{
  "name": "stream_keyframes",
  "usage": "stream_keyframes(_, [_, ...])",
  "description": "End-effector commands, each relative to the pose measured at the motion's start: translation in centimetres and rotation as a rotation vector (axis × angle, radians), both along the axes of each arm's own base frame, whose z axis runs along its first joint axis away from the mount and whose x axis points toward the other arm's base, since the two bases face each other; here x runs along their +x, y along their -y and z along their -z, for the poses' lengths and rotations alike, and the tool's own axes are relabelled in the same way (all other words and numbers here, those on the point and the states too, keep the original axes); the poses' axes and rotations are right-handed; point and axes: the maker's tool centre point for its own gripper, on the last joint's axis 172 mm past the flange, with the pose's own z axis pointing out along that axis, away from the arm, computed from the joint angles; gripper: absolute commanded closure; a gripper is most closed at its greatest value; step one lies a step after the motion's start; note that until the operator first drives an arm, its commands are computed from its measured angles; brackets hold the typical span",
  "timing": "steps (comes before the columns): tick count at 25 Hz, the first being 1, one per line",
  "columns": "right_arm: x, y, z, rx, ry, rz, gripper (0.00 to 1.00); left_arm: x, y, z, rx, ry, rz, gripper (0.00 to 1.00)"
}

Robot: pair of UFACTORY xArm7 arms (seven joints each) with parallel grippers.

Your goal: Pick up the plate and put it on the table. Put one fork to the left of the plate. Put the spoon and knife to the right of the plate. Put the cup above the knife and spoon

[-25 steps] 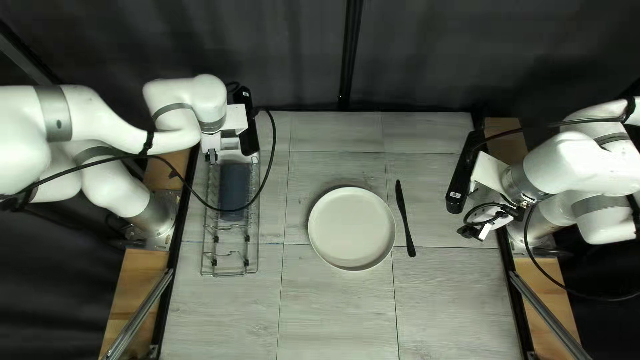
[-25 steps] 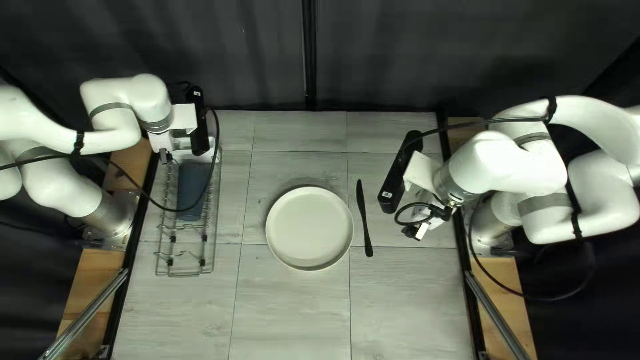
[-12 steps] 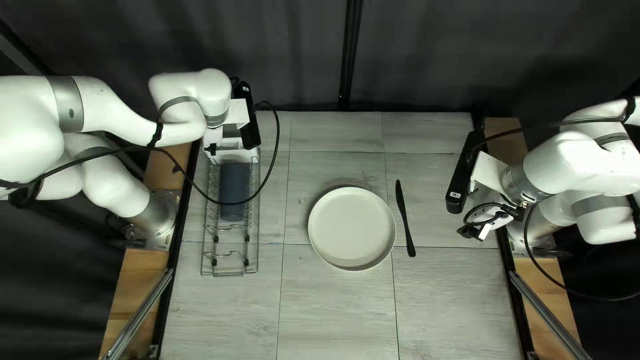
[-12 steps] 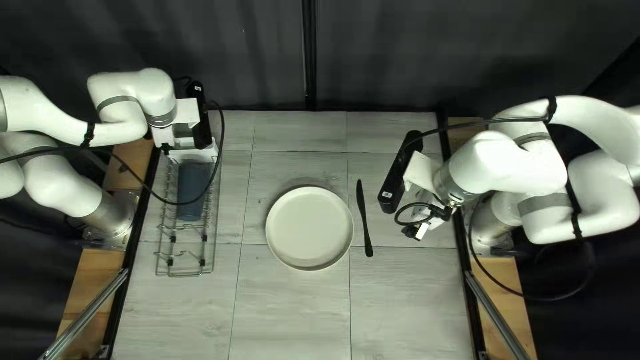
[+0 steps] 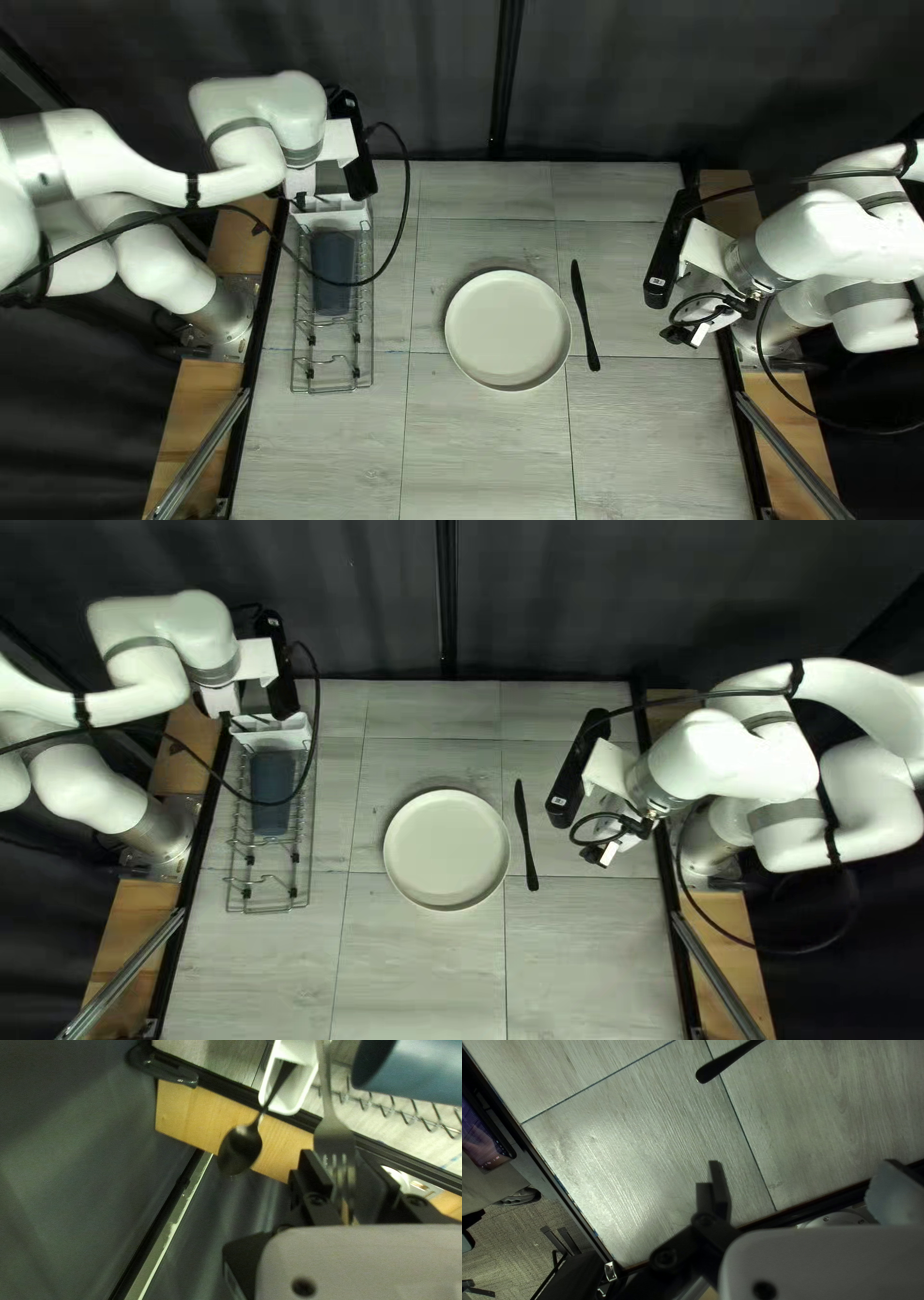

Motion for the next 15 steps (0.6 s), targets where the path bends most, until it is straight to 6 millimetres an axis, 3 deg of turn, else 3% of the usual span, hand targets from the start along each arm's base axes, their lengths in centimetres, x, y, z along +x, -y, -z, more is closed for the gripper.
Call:
stream_keyframes(1, [0.0, 0.0, 0.0, 0.000, 0.000, 0.000, 0.00, 3.4, 2.4, -4.2, 0.014, 0.031, 0.035, 1.00])
stream_keyframes(5, [0.0, 0.0, 0.0, 0.000, 0.000, 0.000, 0.00, 7.2, 5.6, -6.5, -0.034, 0.030, 0.058, 1.00])
stream_keyframes(8, [0.0, 0.0, 0.0, 0.000, 0.000, 0.000, 0.00, 11.2, 9.2, -9.2, -0.140, 0.015, 0.113, 1.00])
stream_keyframes(15, [0.0, 0.0, 0.0, 0.000, 0.000, 0.000, 0.00, 11.6, 9.3, -9.6, -0.146, 0.017, 0.123, 1.00])
